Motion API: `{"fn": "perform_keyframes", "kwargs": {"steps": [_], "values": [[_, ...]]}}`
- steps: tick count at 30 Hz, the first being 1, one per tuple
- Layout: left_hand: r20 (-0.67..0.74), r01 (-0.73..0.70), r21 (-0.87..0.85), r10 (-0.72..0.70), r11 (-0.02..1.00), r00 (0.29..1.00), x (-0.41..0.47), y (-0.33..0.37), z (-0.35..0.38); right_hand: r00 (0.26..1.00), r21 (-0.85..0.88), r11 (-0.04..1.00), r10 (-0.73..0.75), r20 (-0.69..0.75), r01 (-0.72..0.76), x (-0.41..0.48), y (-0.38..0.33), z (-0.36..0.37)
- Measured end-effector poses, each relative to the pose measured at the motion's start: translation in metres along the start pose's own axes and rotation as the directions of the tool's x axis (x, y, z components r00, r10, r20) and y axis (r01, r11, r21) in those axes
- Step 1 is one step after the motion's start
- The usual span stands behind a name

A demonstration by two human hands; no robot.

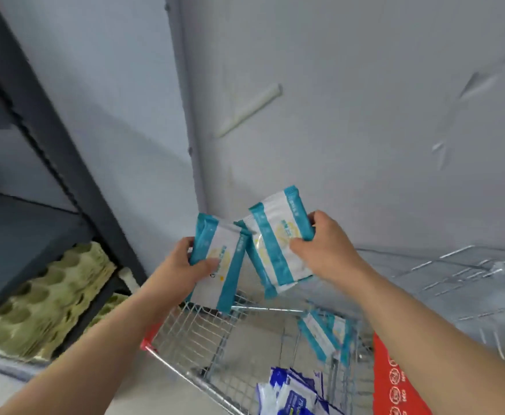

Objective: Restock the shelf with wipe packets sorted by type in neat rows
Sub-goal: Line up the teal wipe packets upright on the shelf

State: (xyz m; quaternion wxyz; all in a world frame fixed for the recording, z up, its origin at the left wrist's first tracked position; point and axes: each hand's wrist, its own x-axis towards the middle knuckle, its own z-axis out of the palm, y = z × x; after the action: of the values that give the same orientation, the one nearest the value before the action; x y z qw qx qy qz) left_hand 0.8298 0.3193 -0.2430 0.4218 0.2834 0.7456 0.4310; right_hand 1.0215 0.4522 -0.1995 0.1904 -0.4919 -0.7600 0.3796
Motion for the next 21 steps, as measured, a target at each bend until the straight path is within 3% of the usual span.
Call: {"fn": "perform_keyframes", "kwargs": {"steps": [11,17,21], "values": [[-0.442,-0.217,-0.219,0.102,0.951,0.891,-0.153,0.052,-0.209,0.901,0.117,0.905,-0.420,0.105,0.408,-0.058,-0.261,0.048],[-0.598,-0.345,-0.196,0.167,0.918,0.784,-0.223,0.031,-0.344,0.836,0.177,0.846,-0.528,0.150,0.503,-0.101,-0.392,0.132],[-0.655,-0.355,-0.164,0.168,0.920,0.737,-0.263,0.009,-0.436,0.813,0.197,0.826,-0.559,0.164,0.528,-0.130,-0.468,0.199]]}}
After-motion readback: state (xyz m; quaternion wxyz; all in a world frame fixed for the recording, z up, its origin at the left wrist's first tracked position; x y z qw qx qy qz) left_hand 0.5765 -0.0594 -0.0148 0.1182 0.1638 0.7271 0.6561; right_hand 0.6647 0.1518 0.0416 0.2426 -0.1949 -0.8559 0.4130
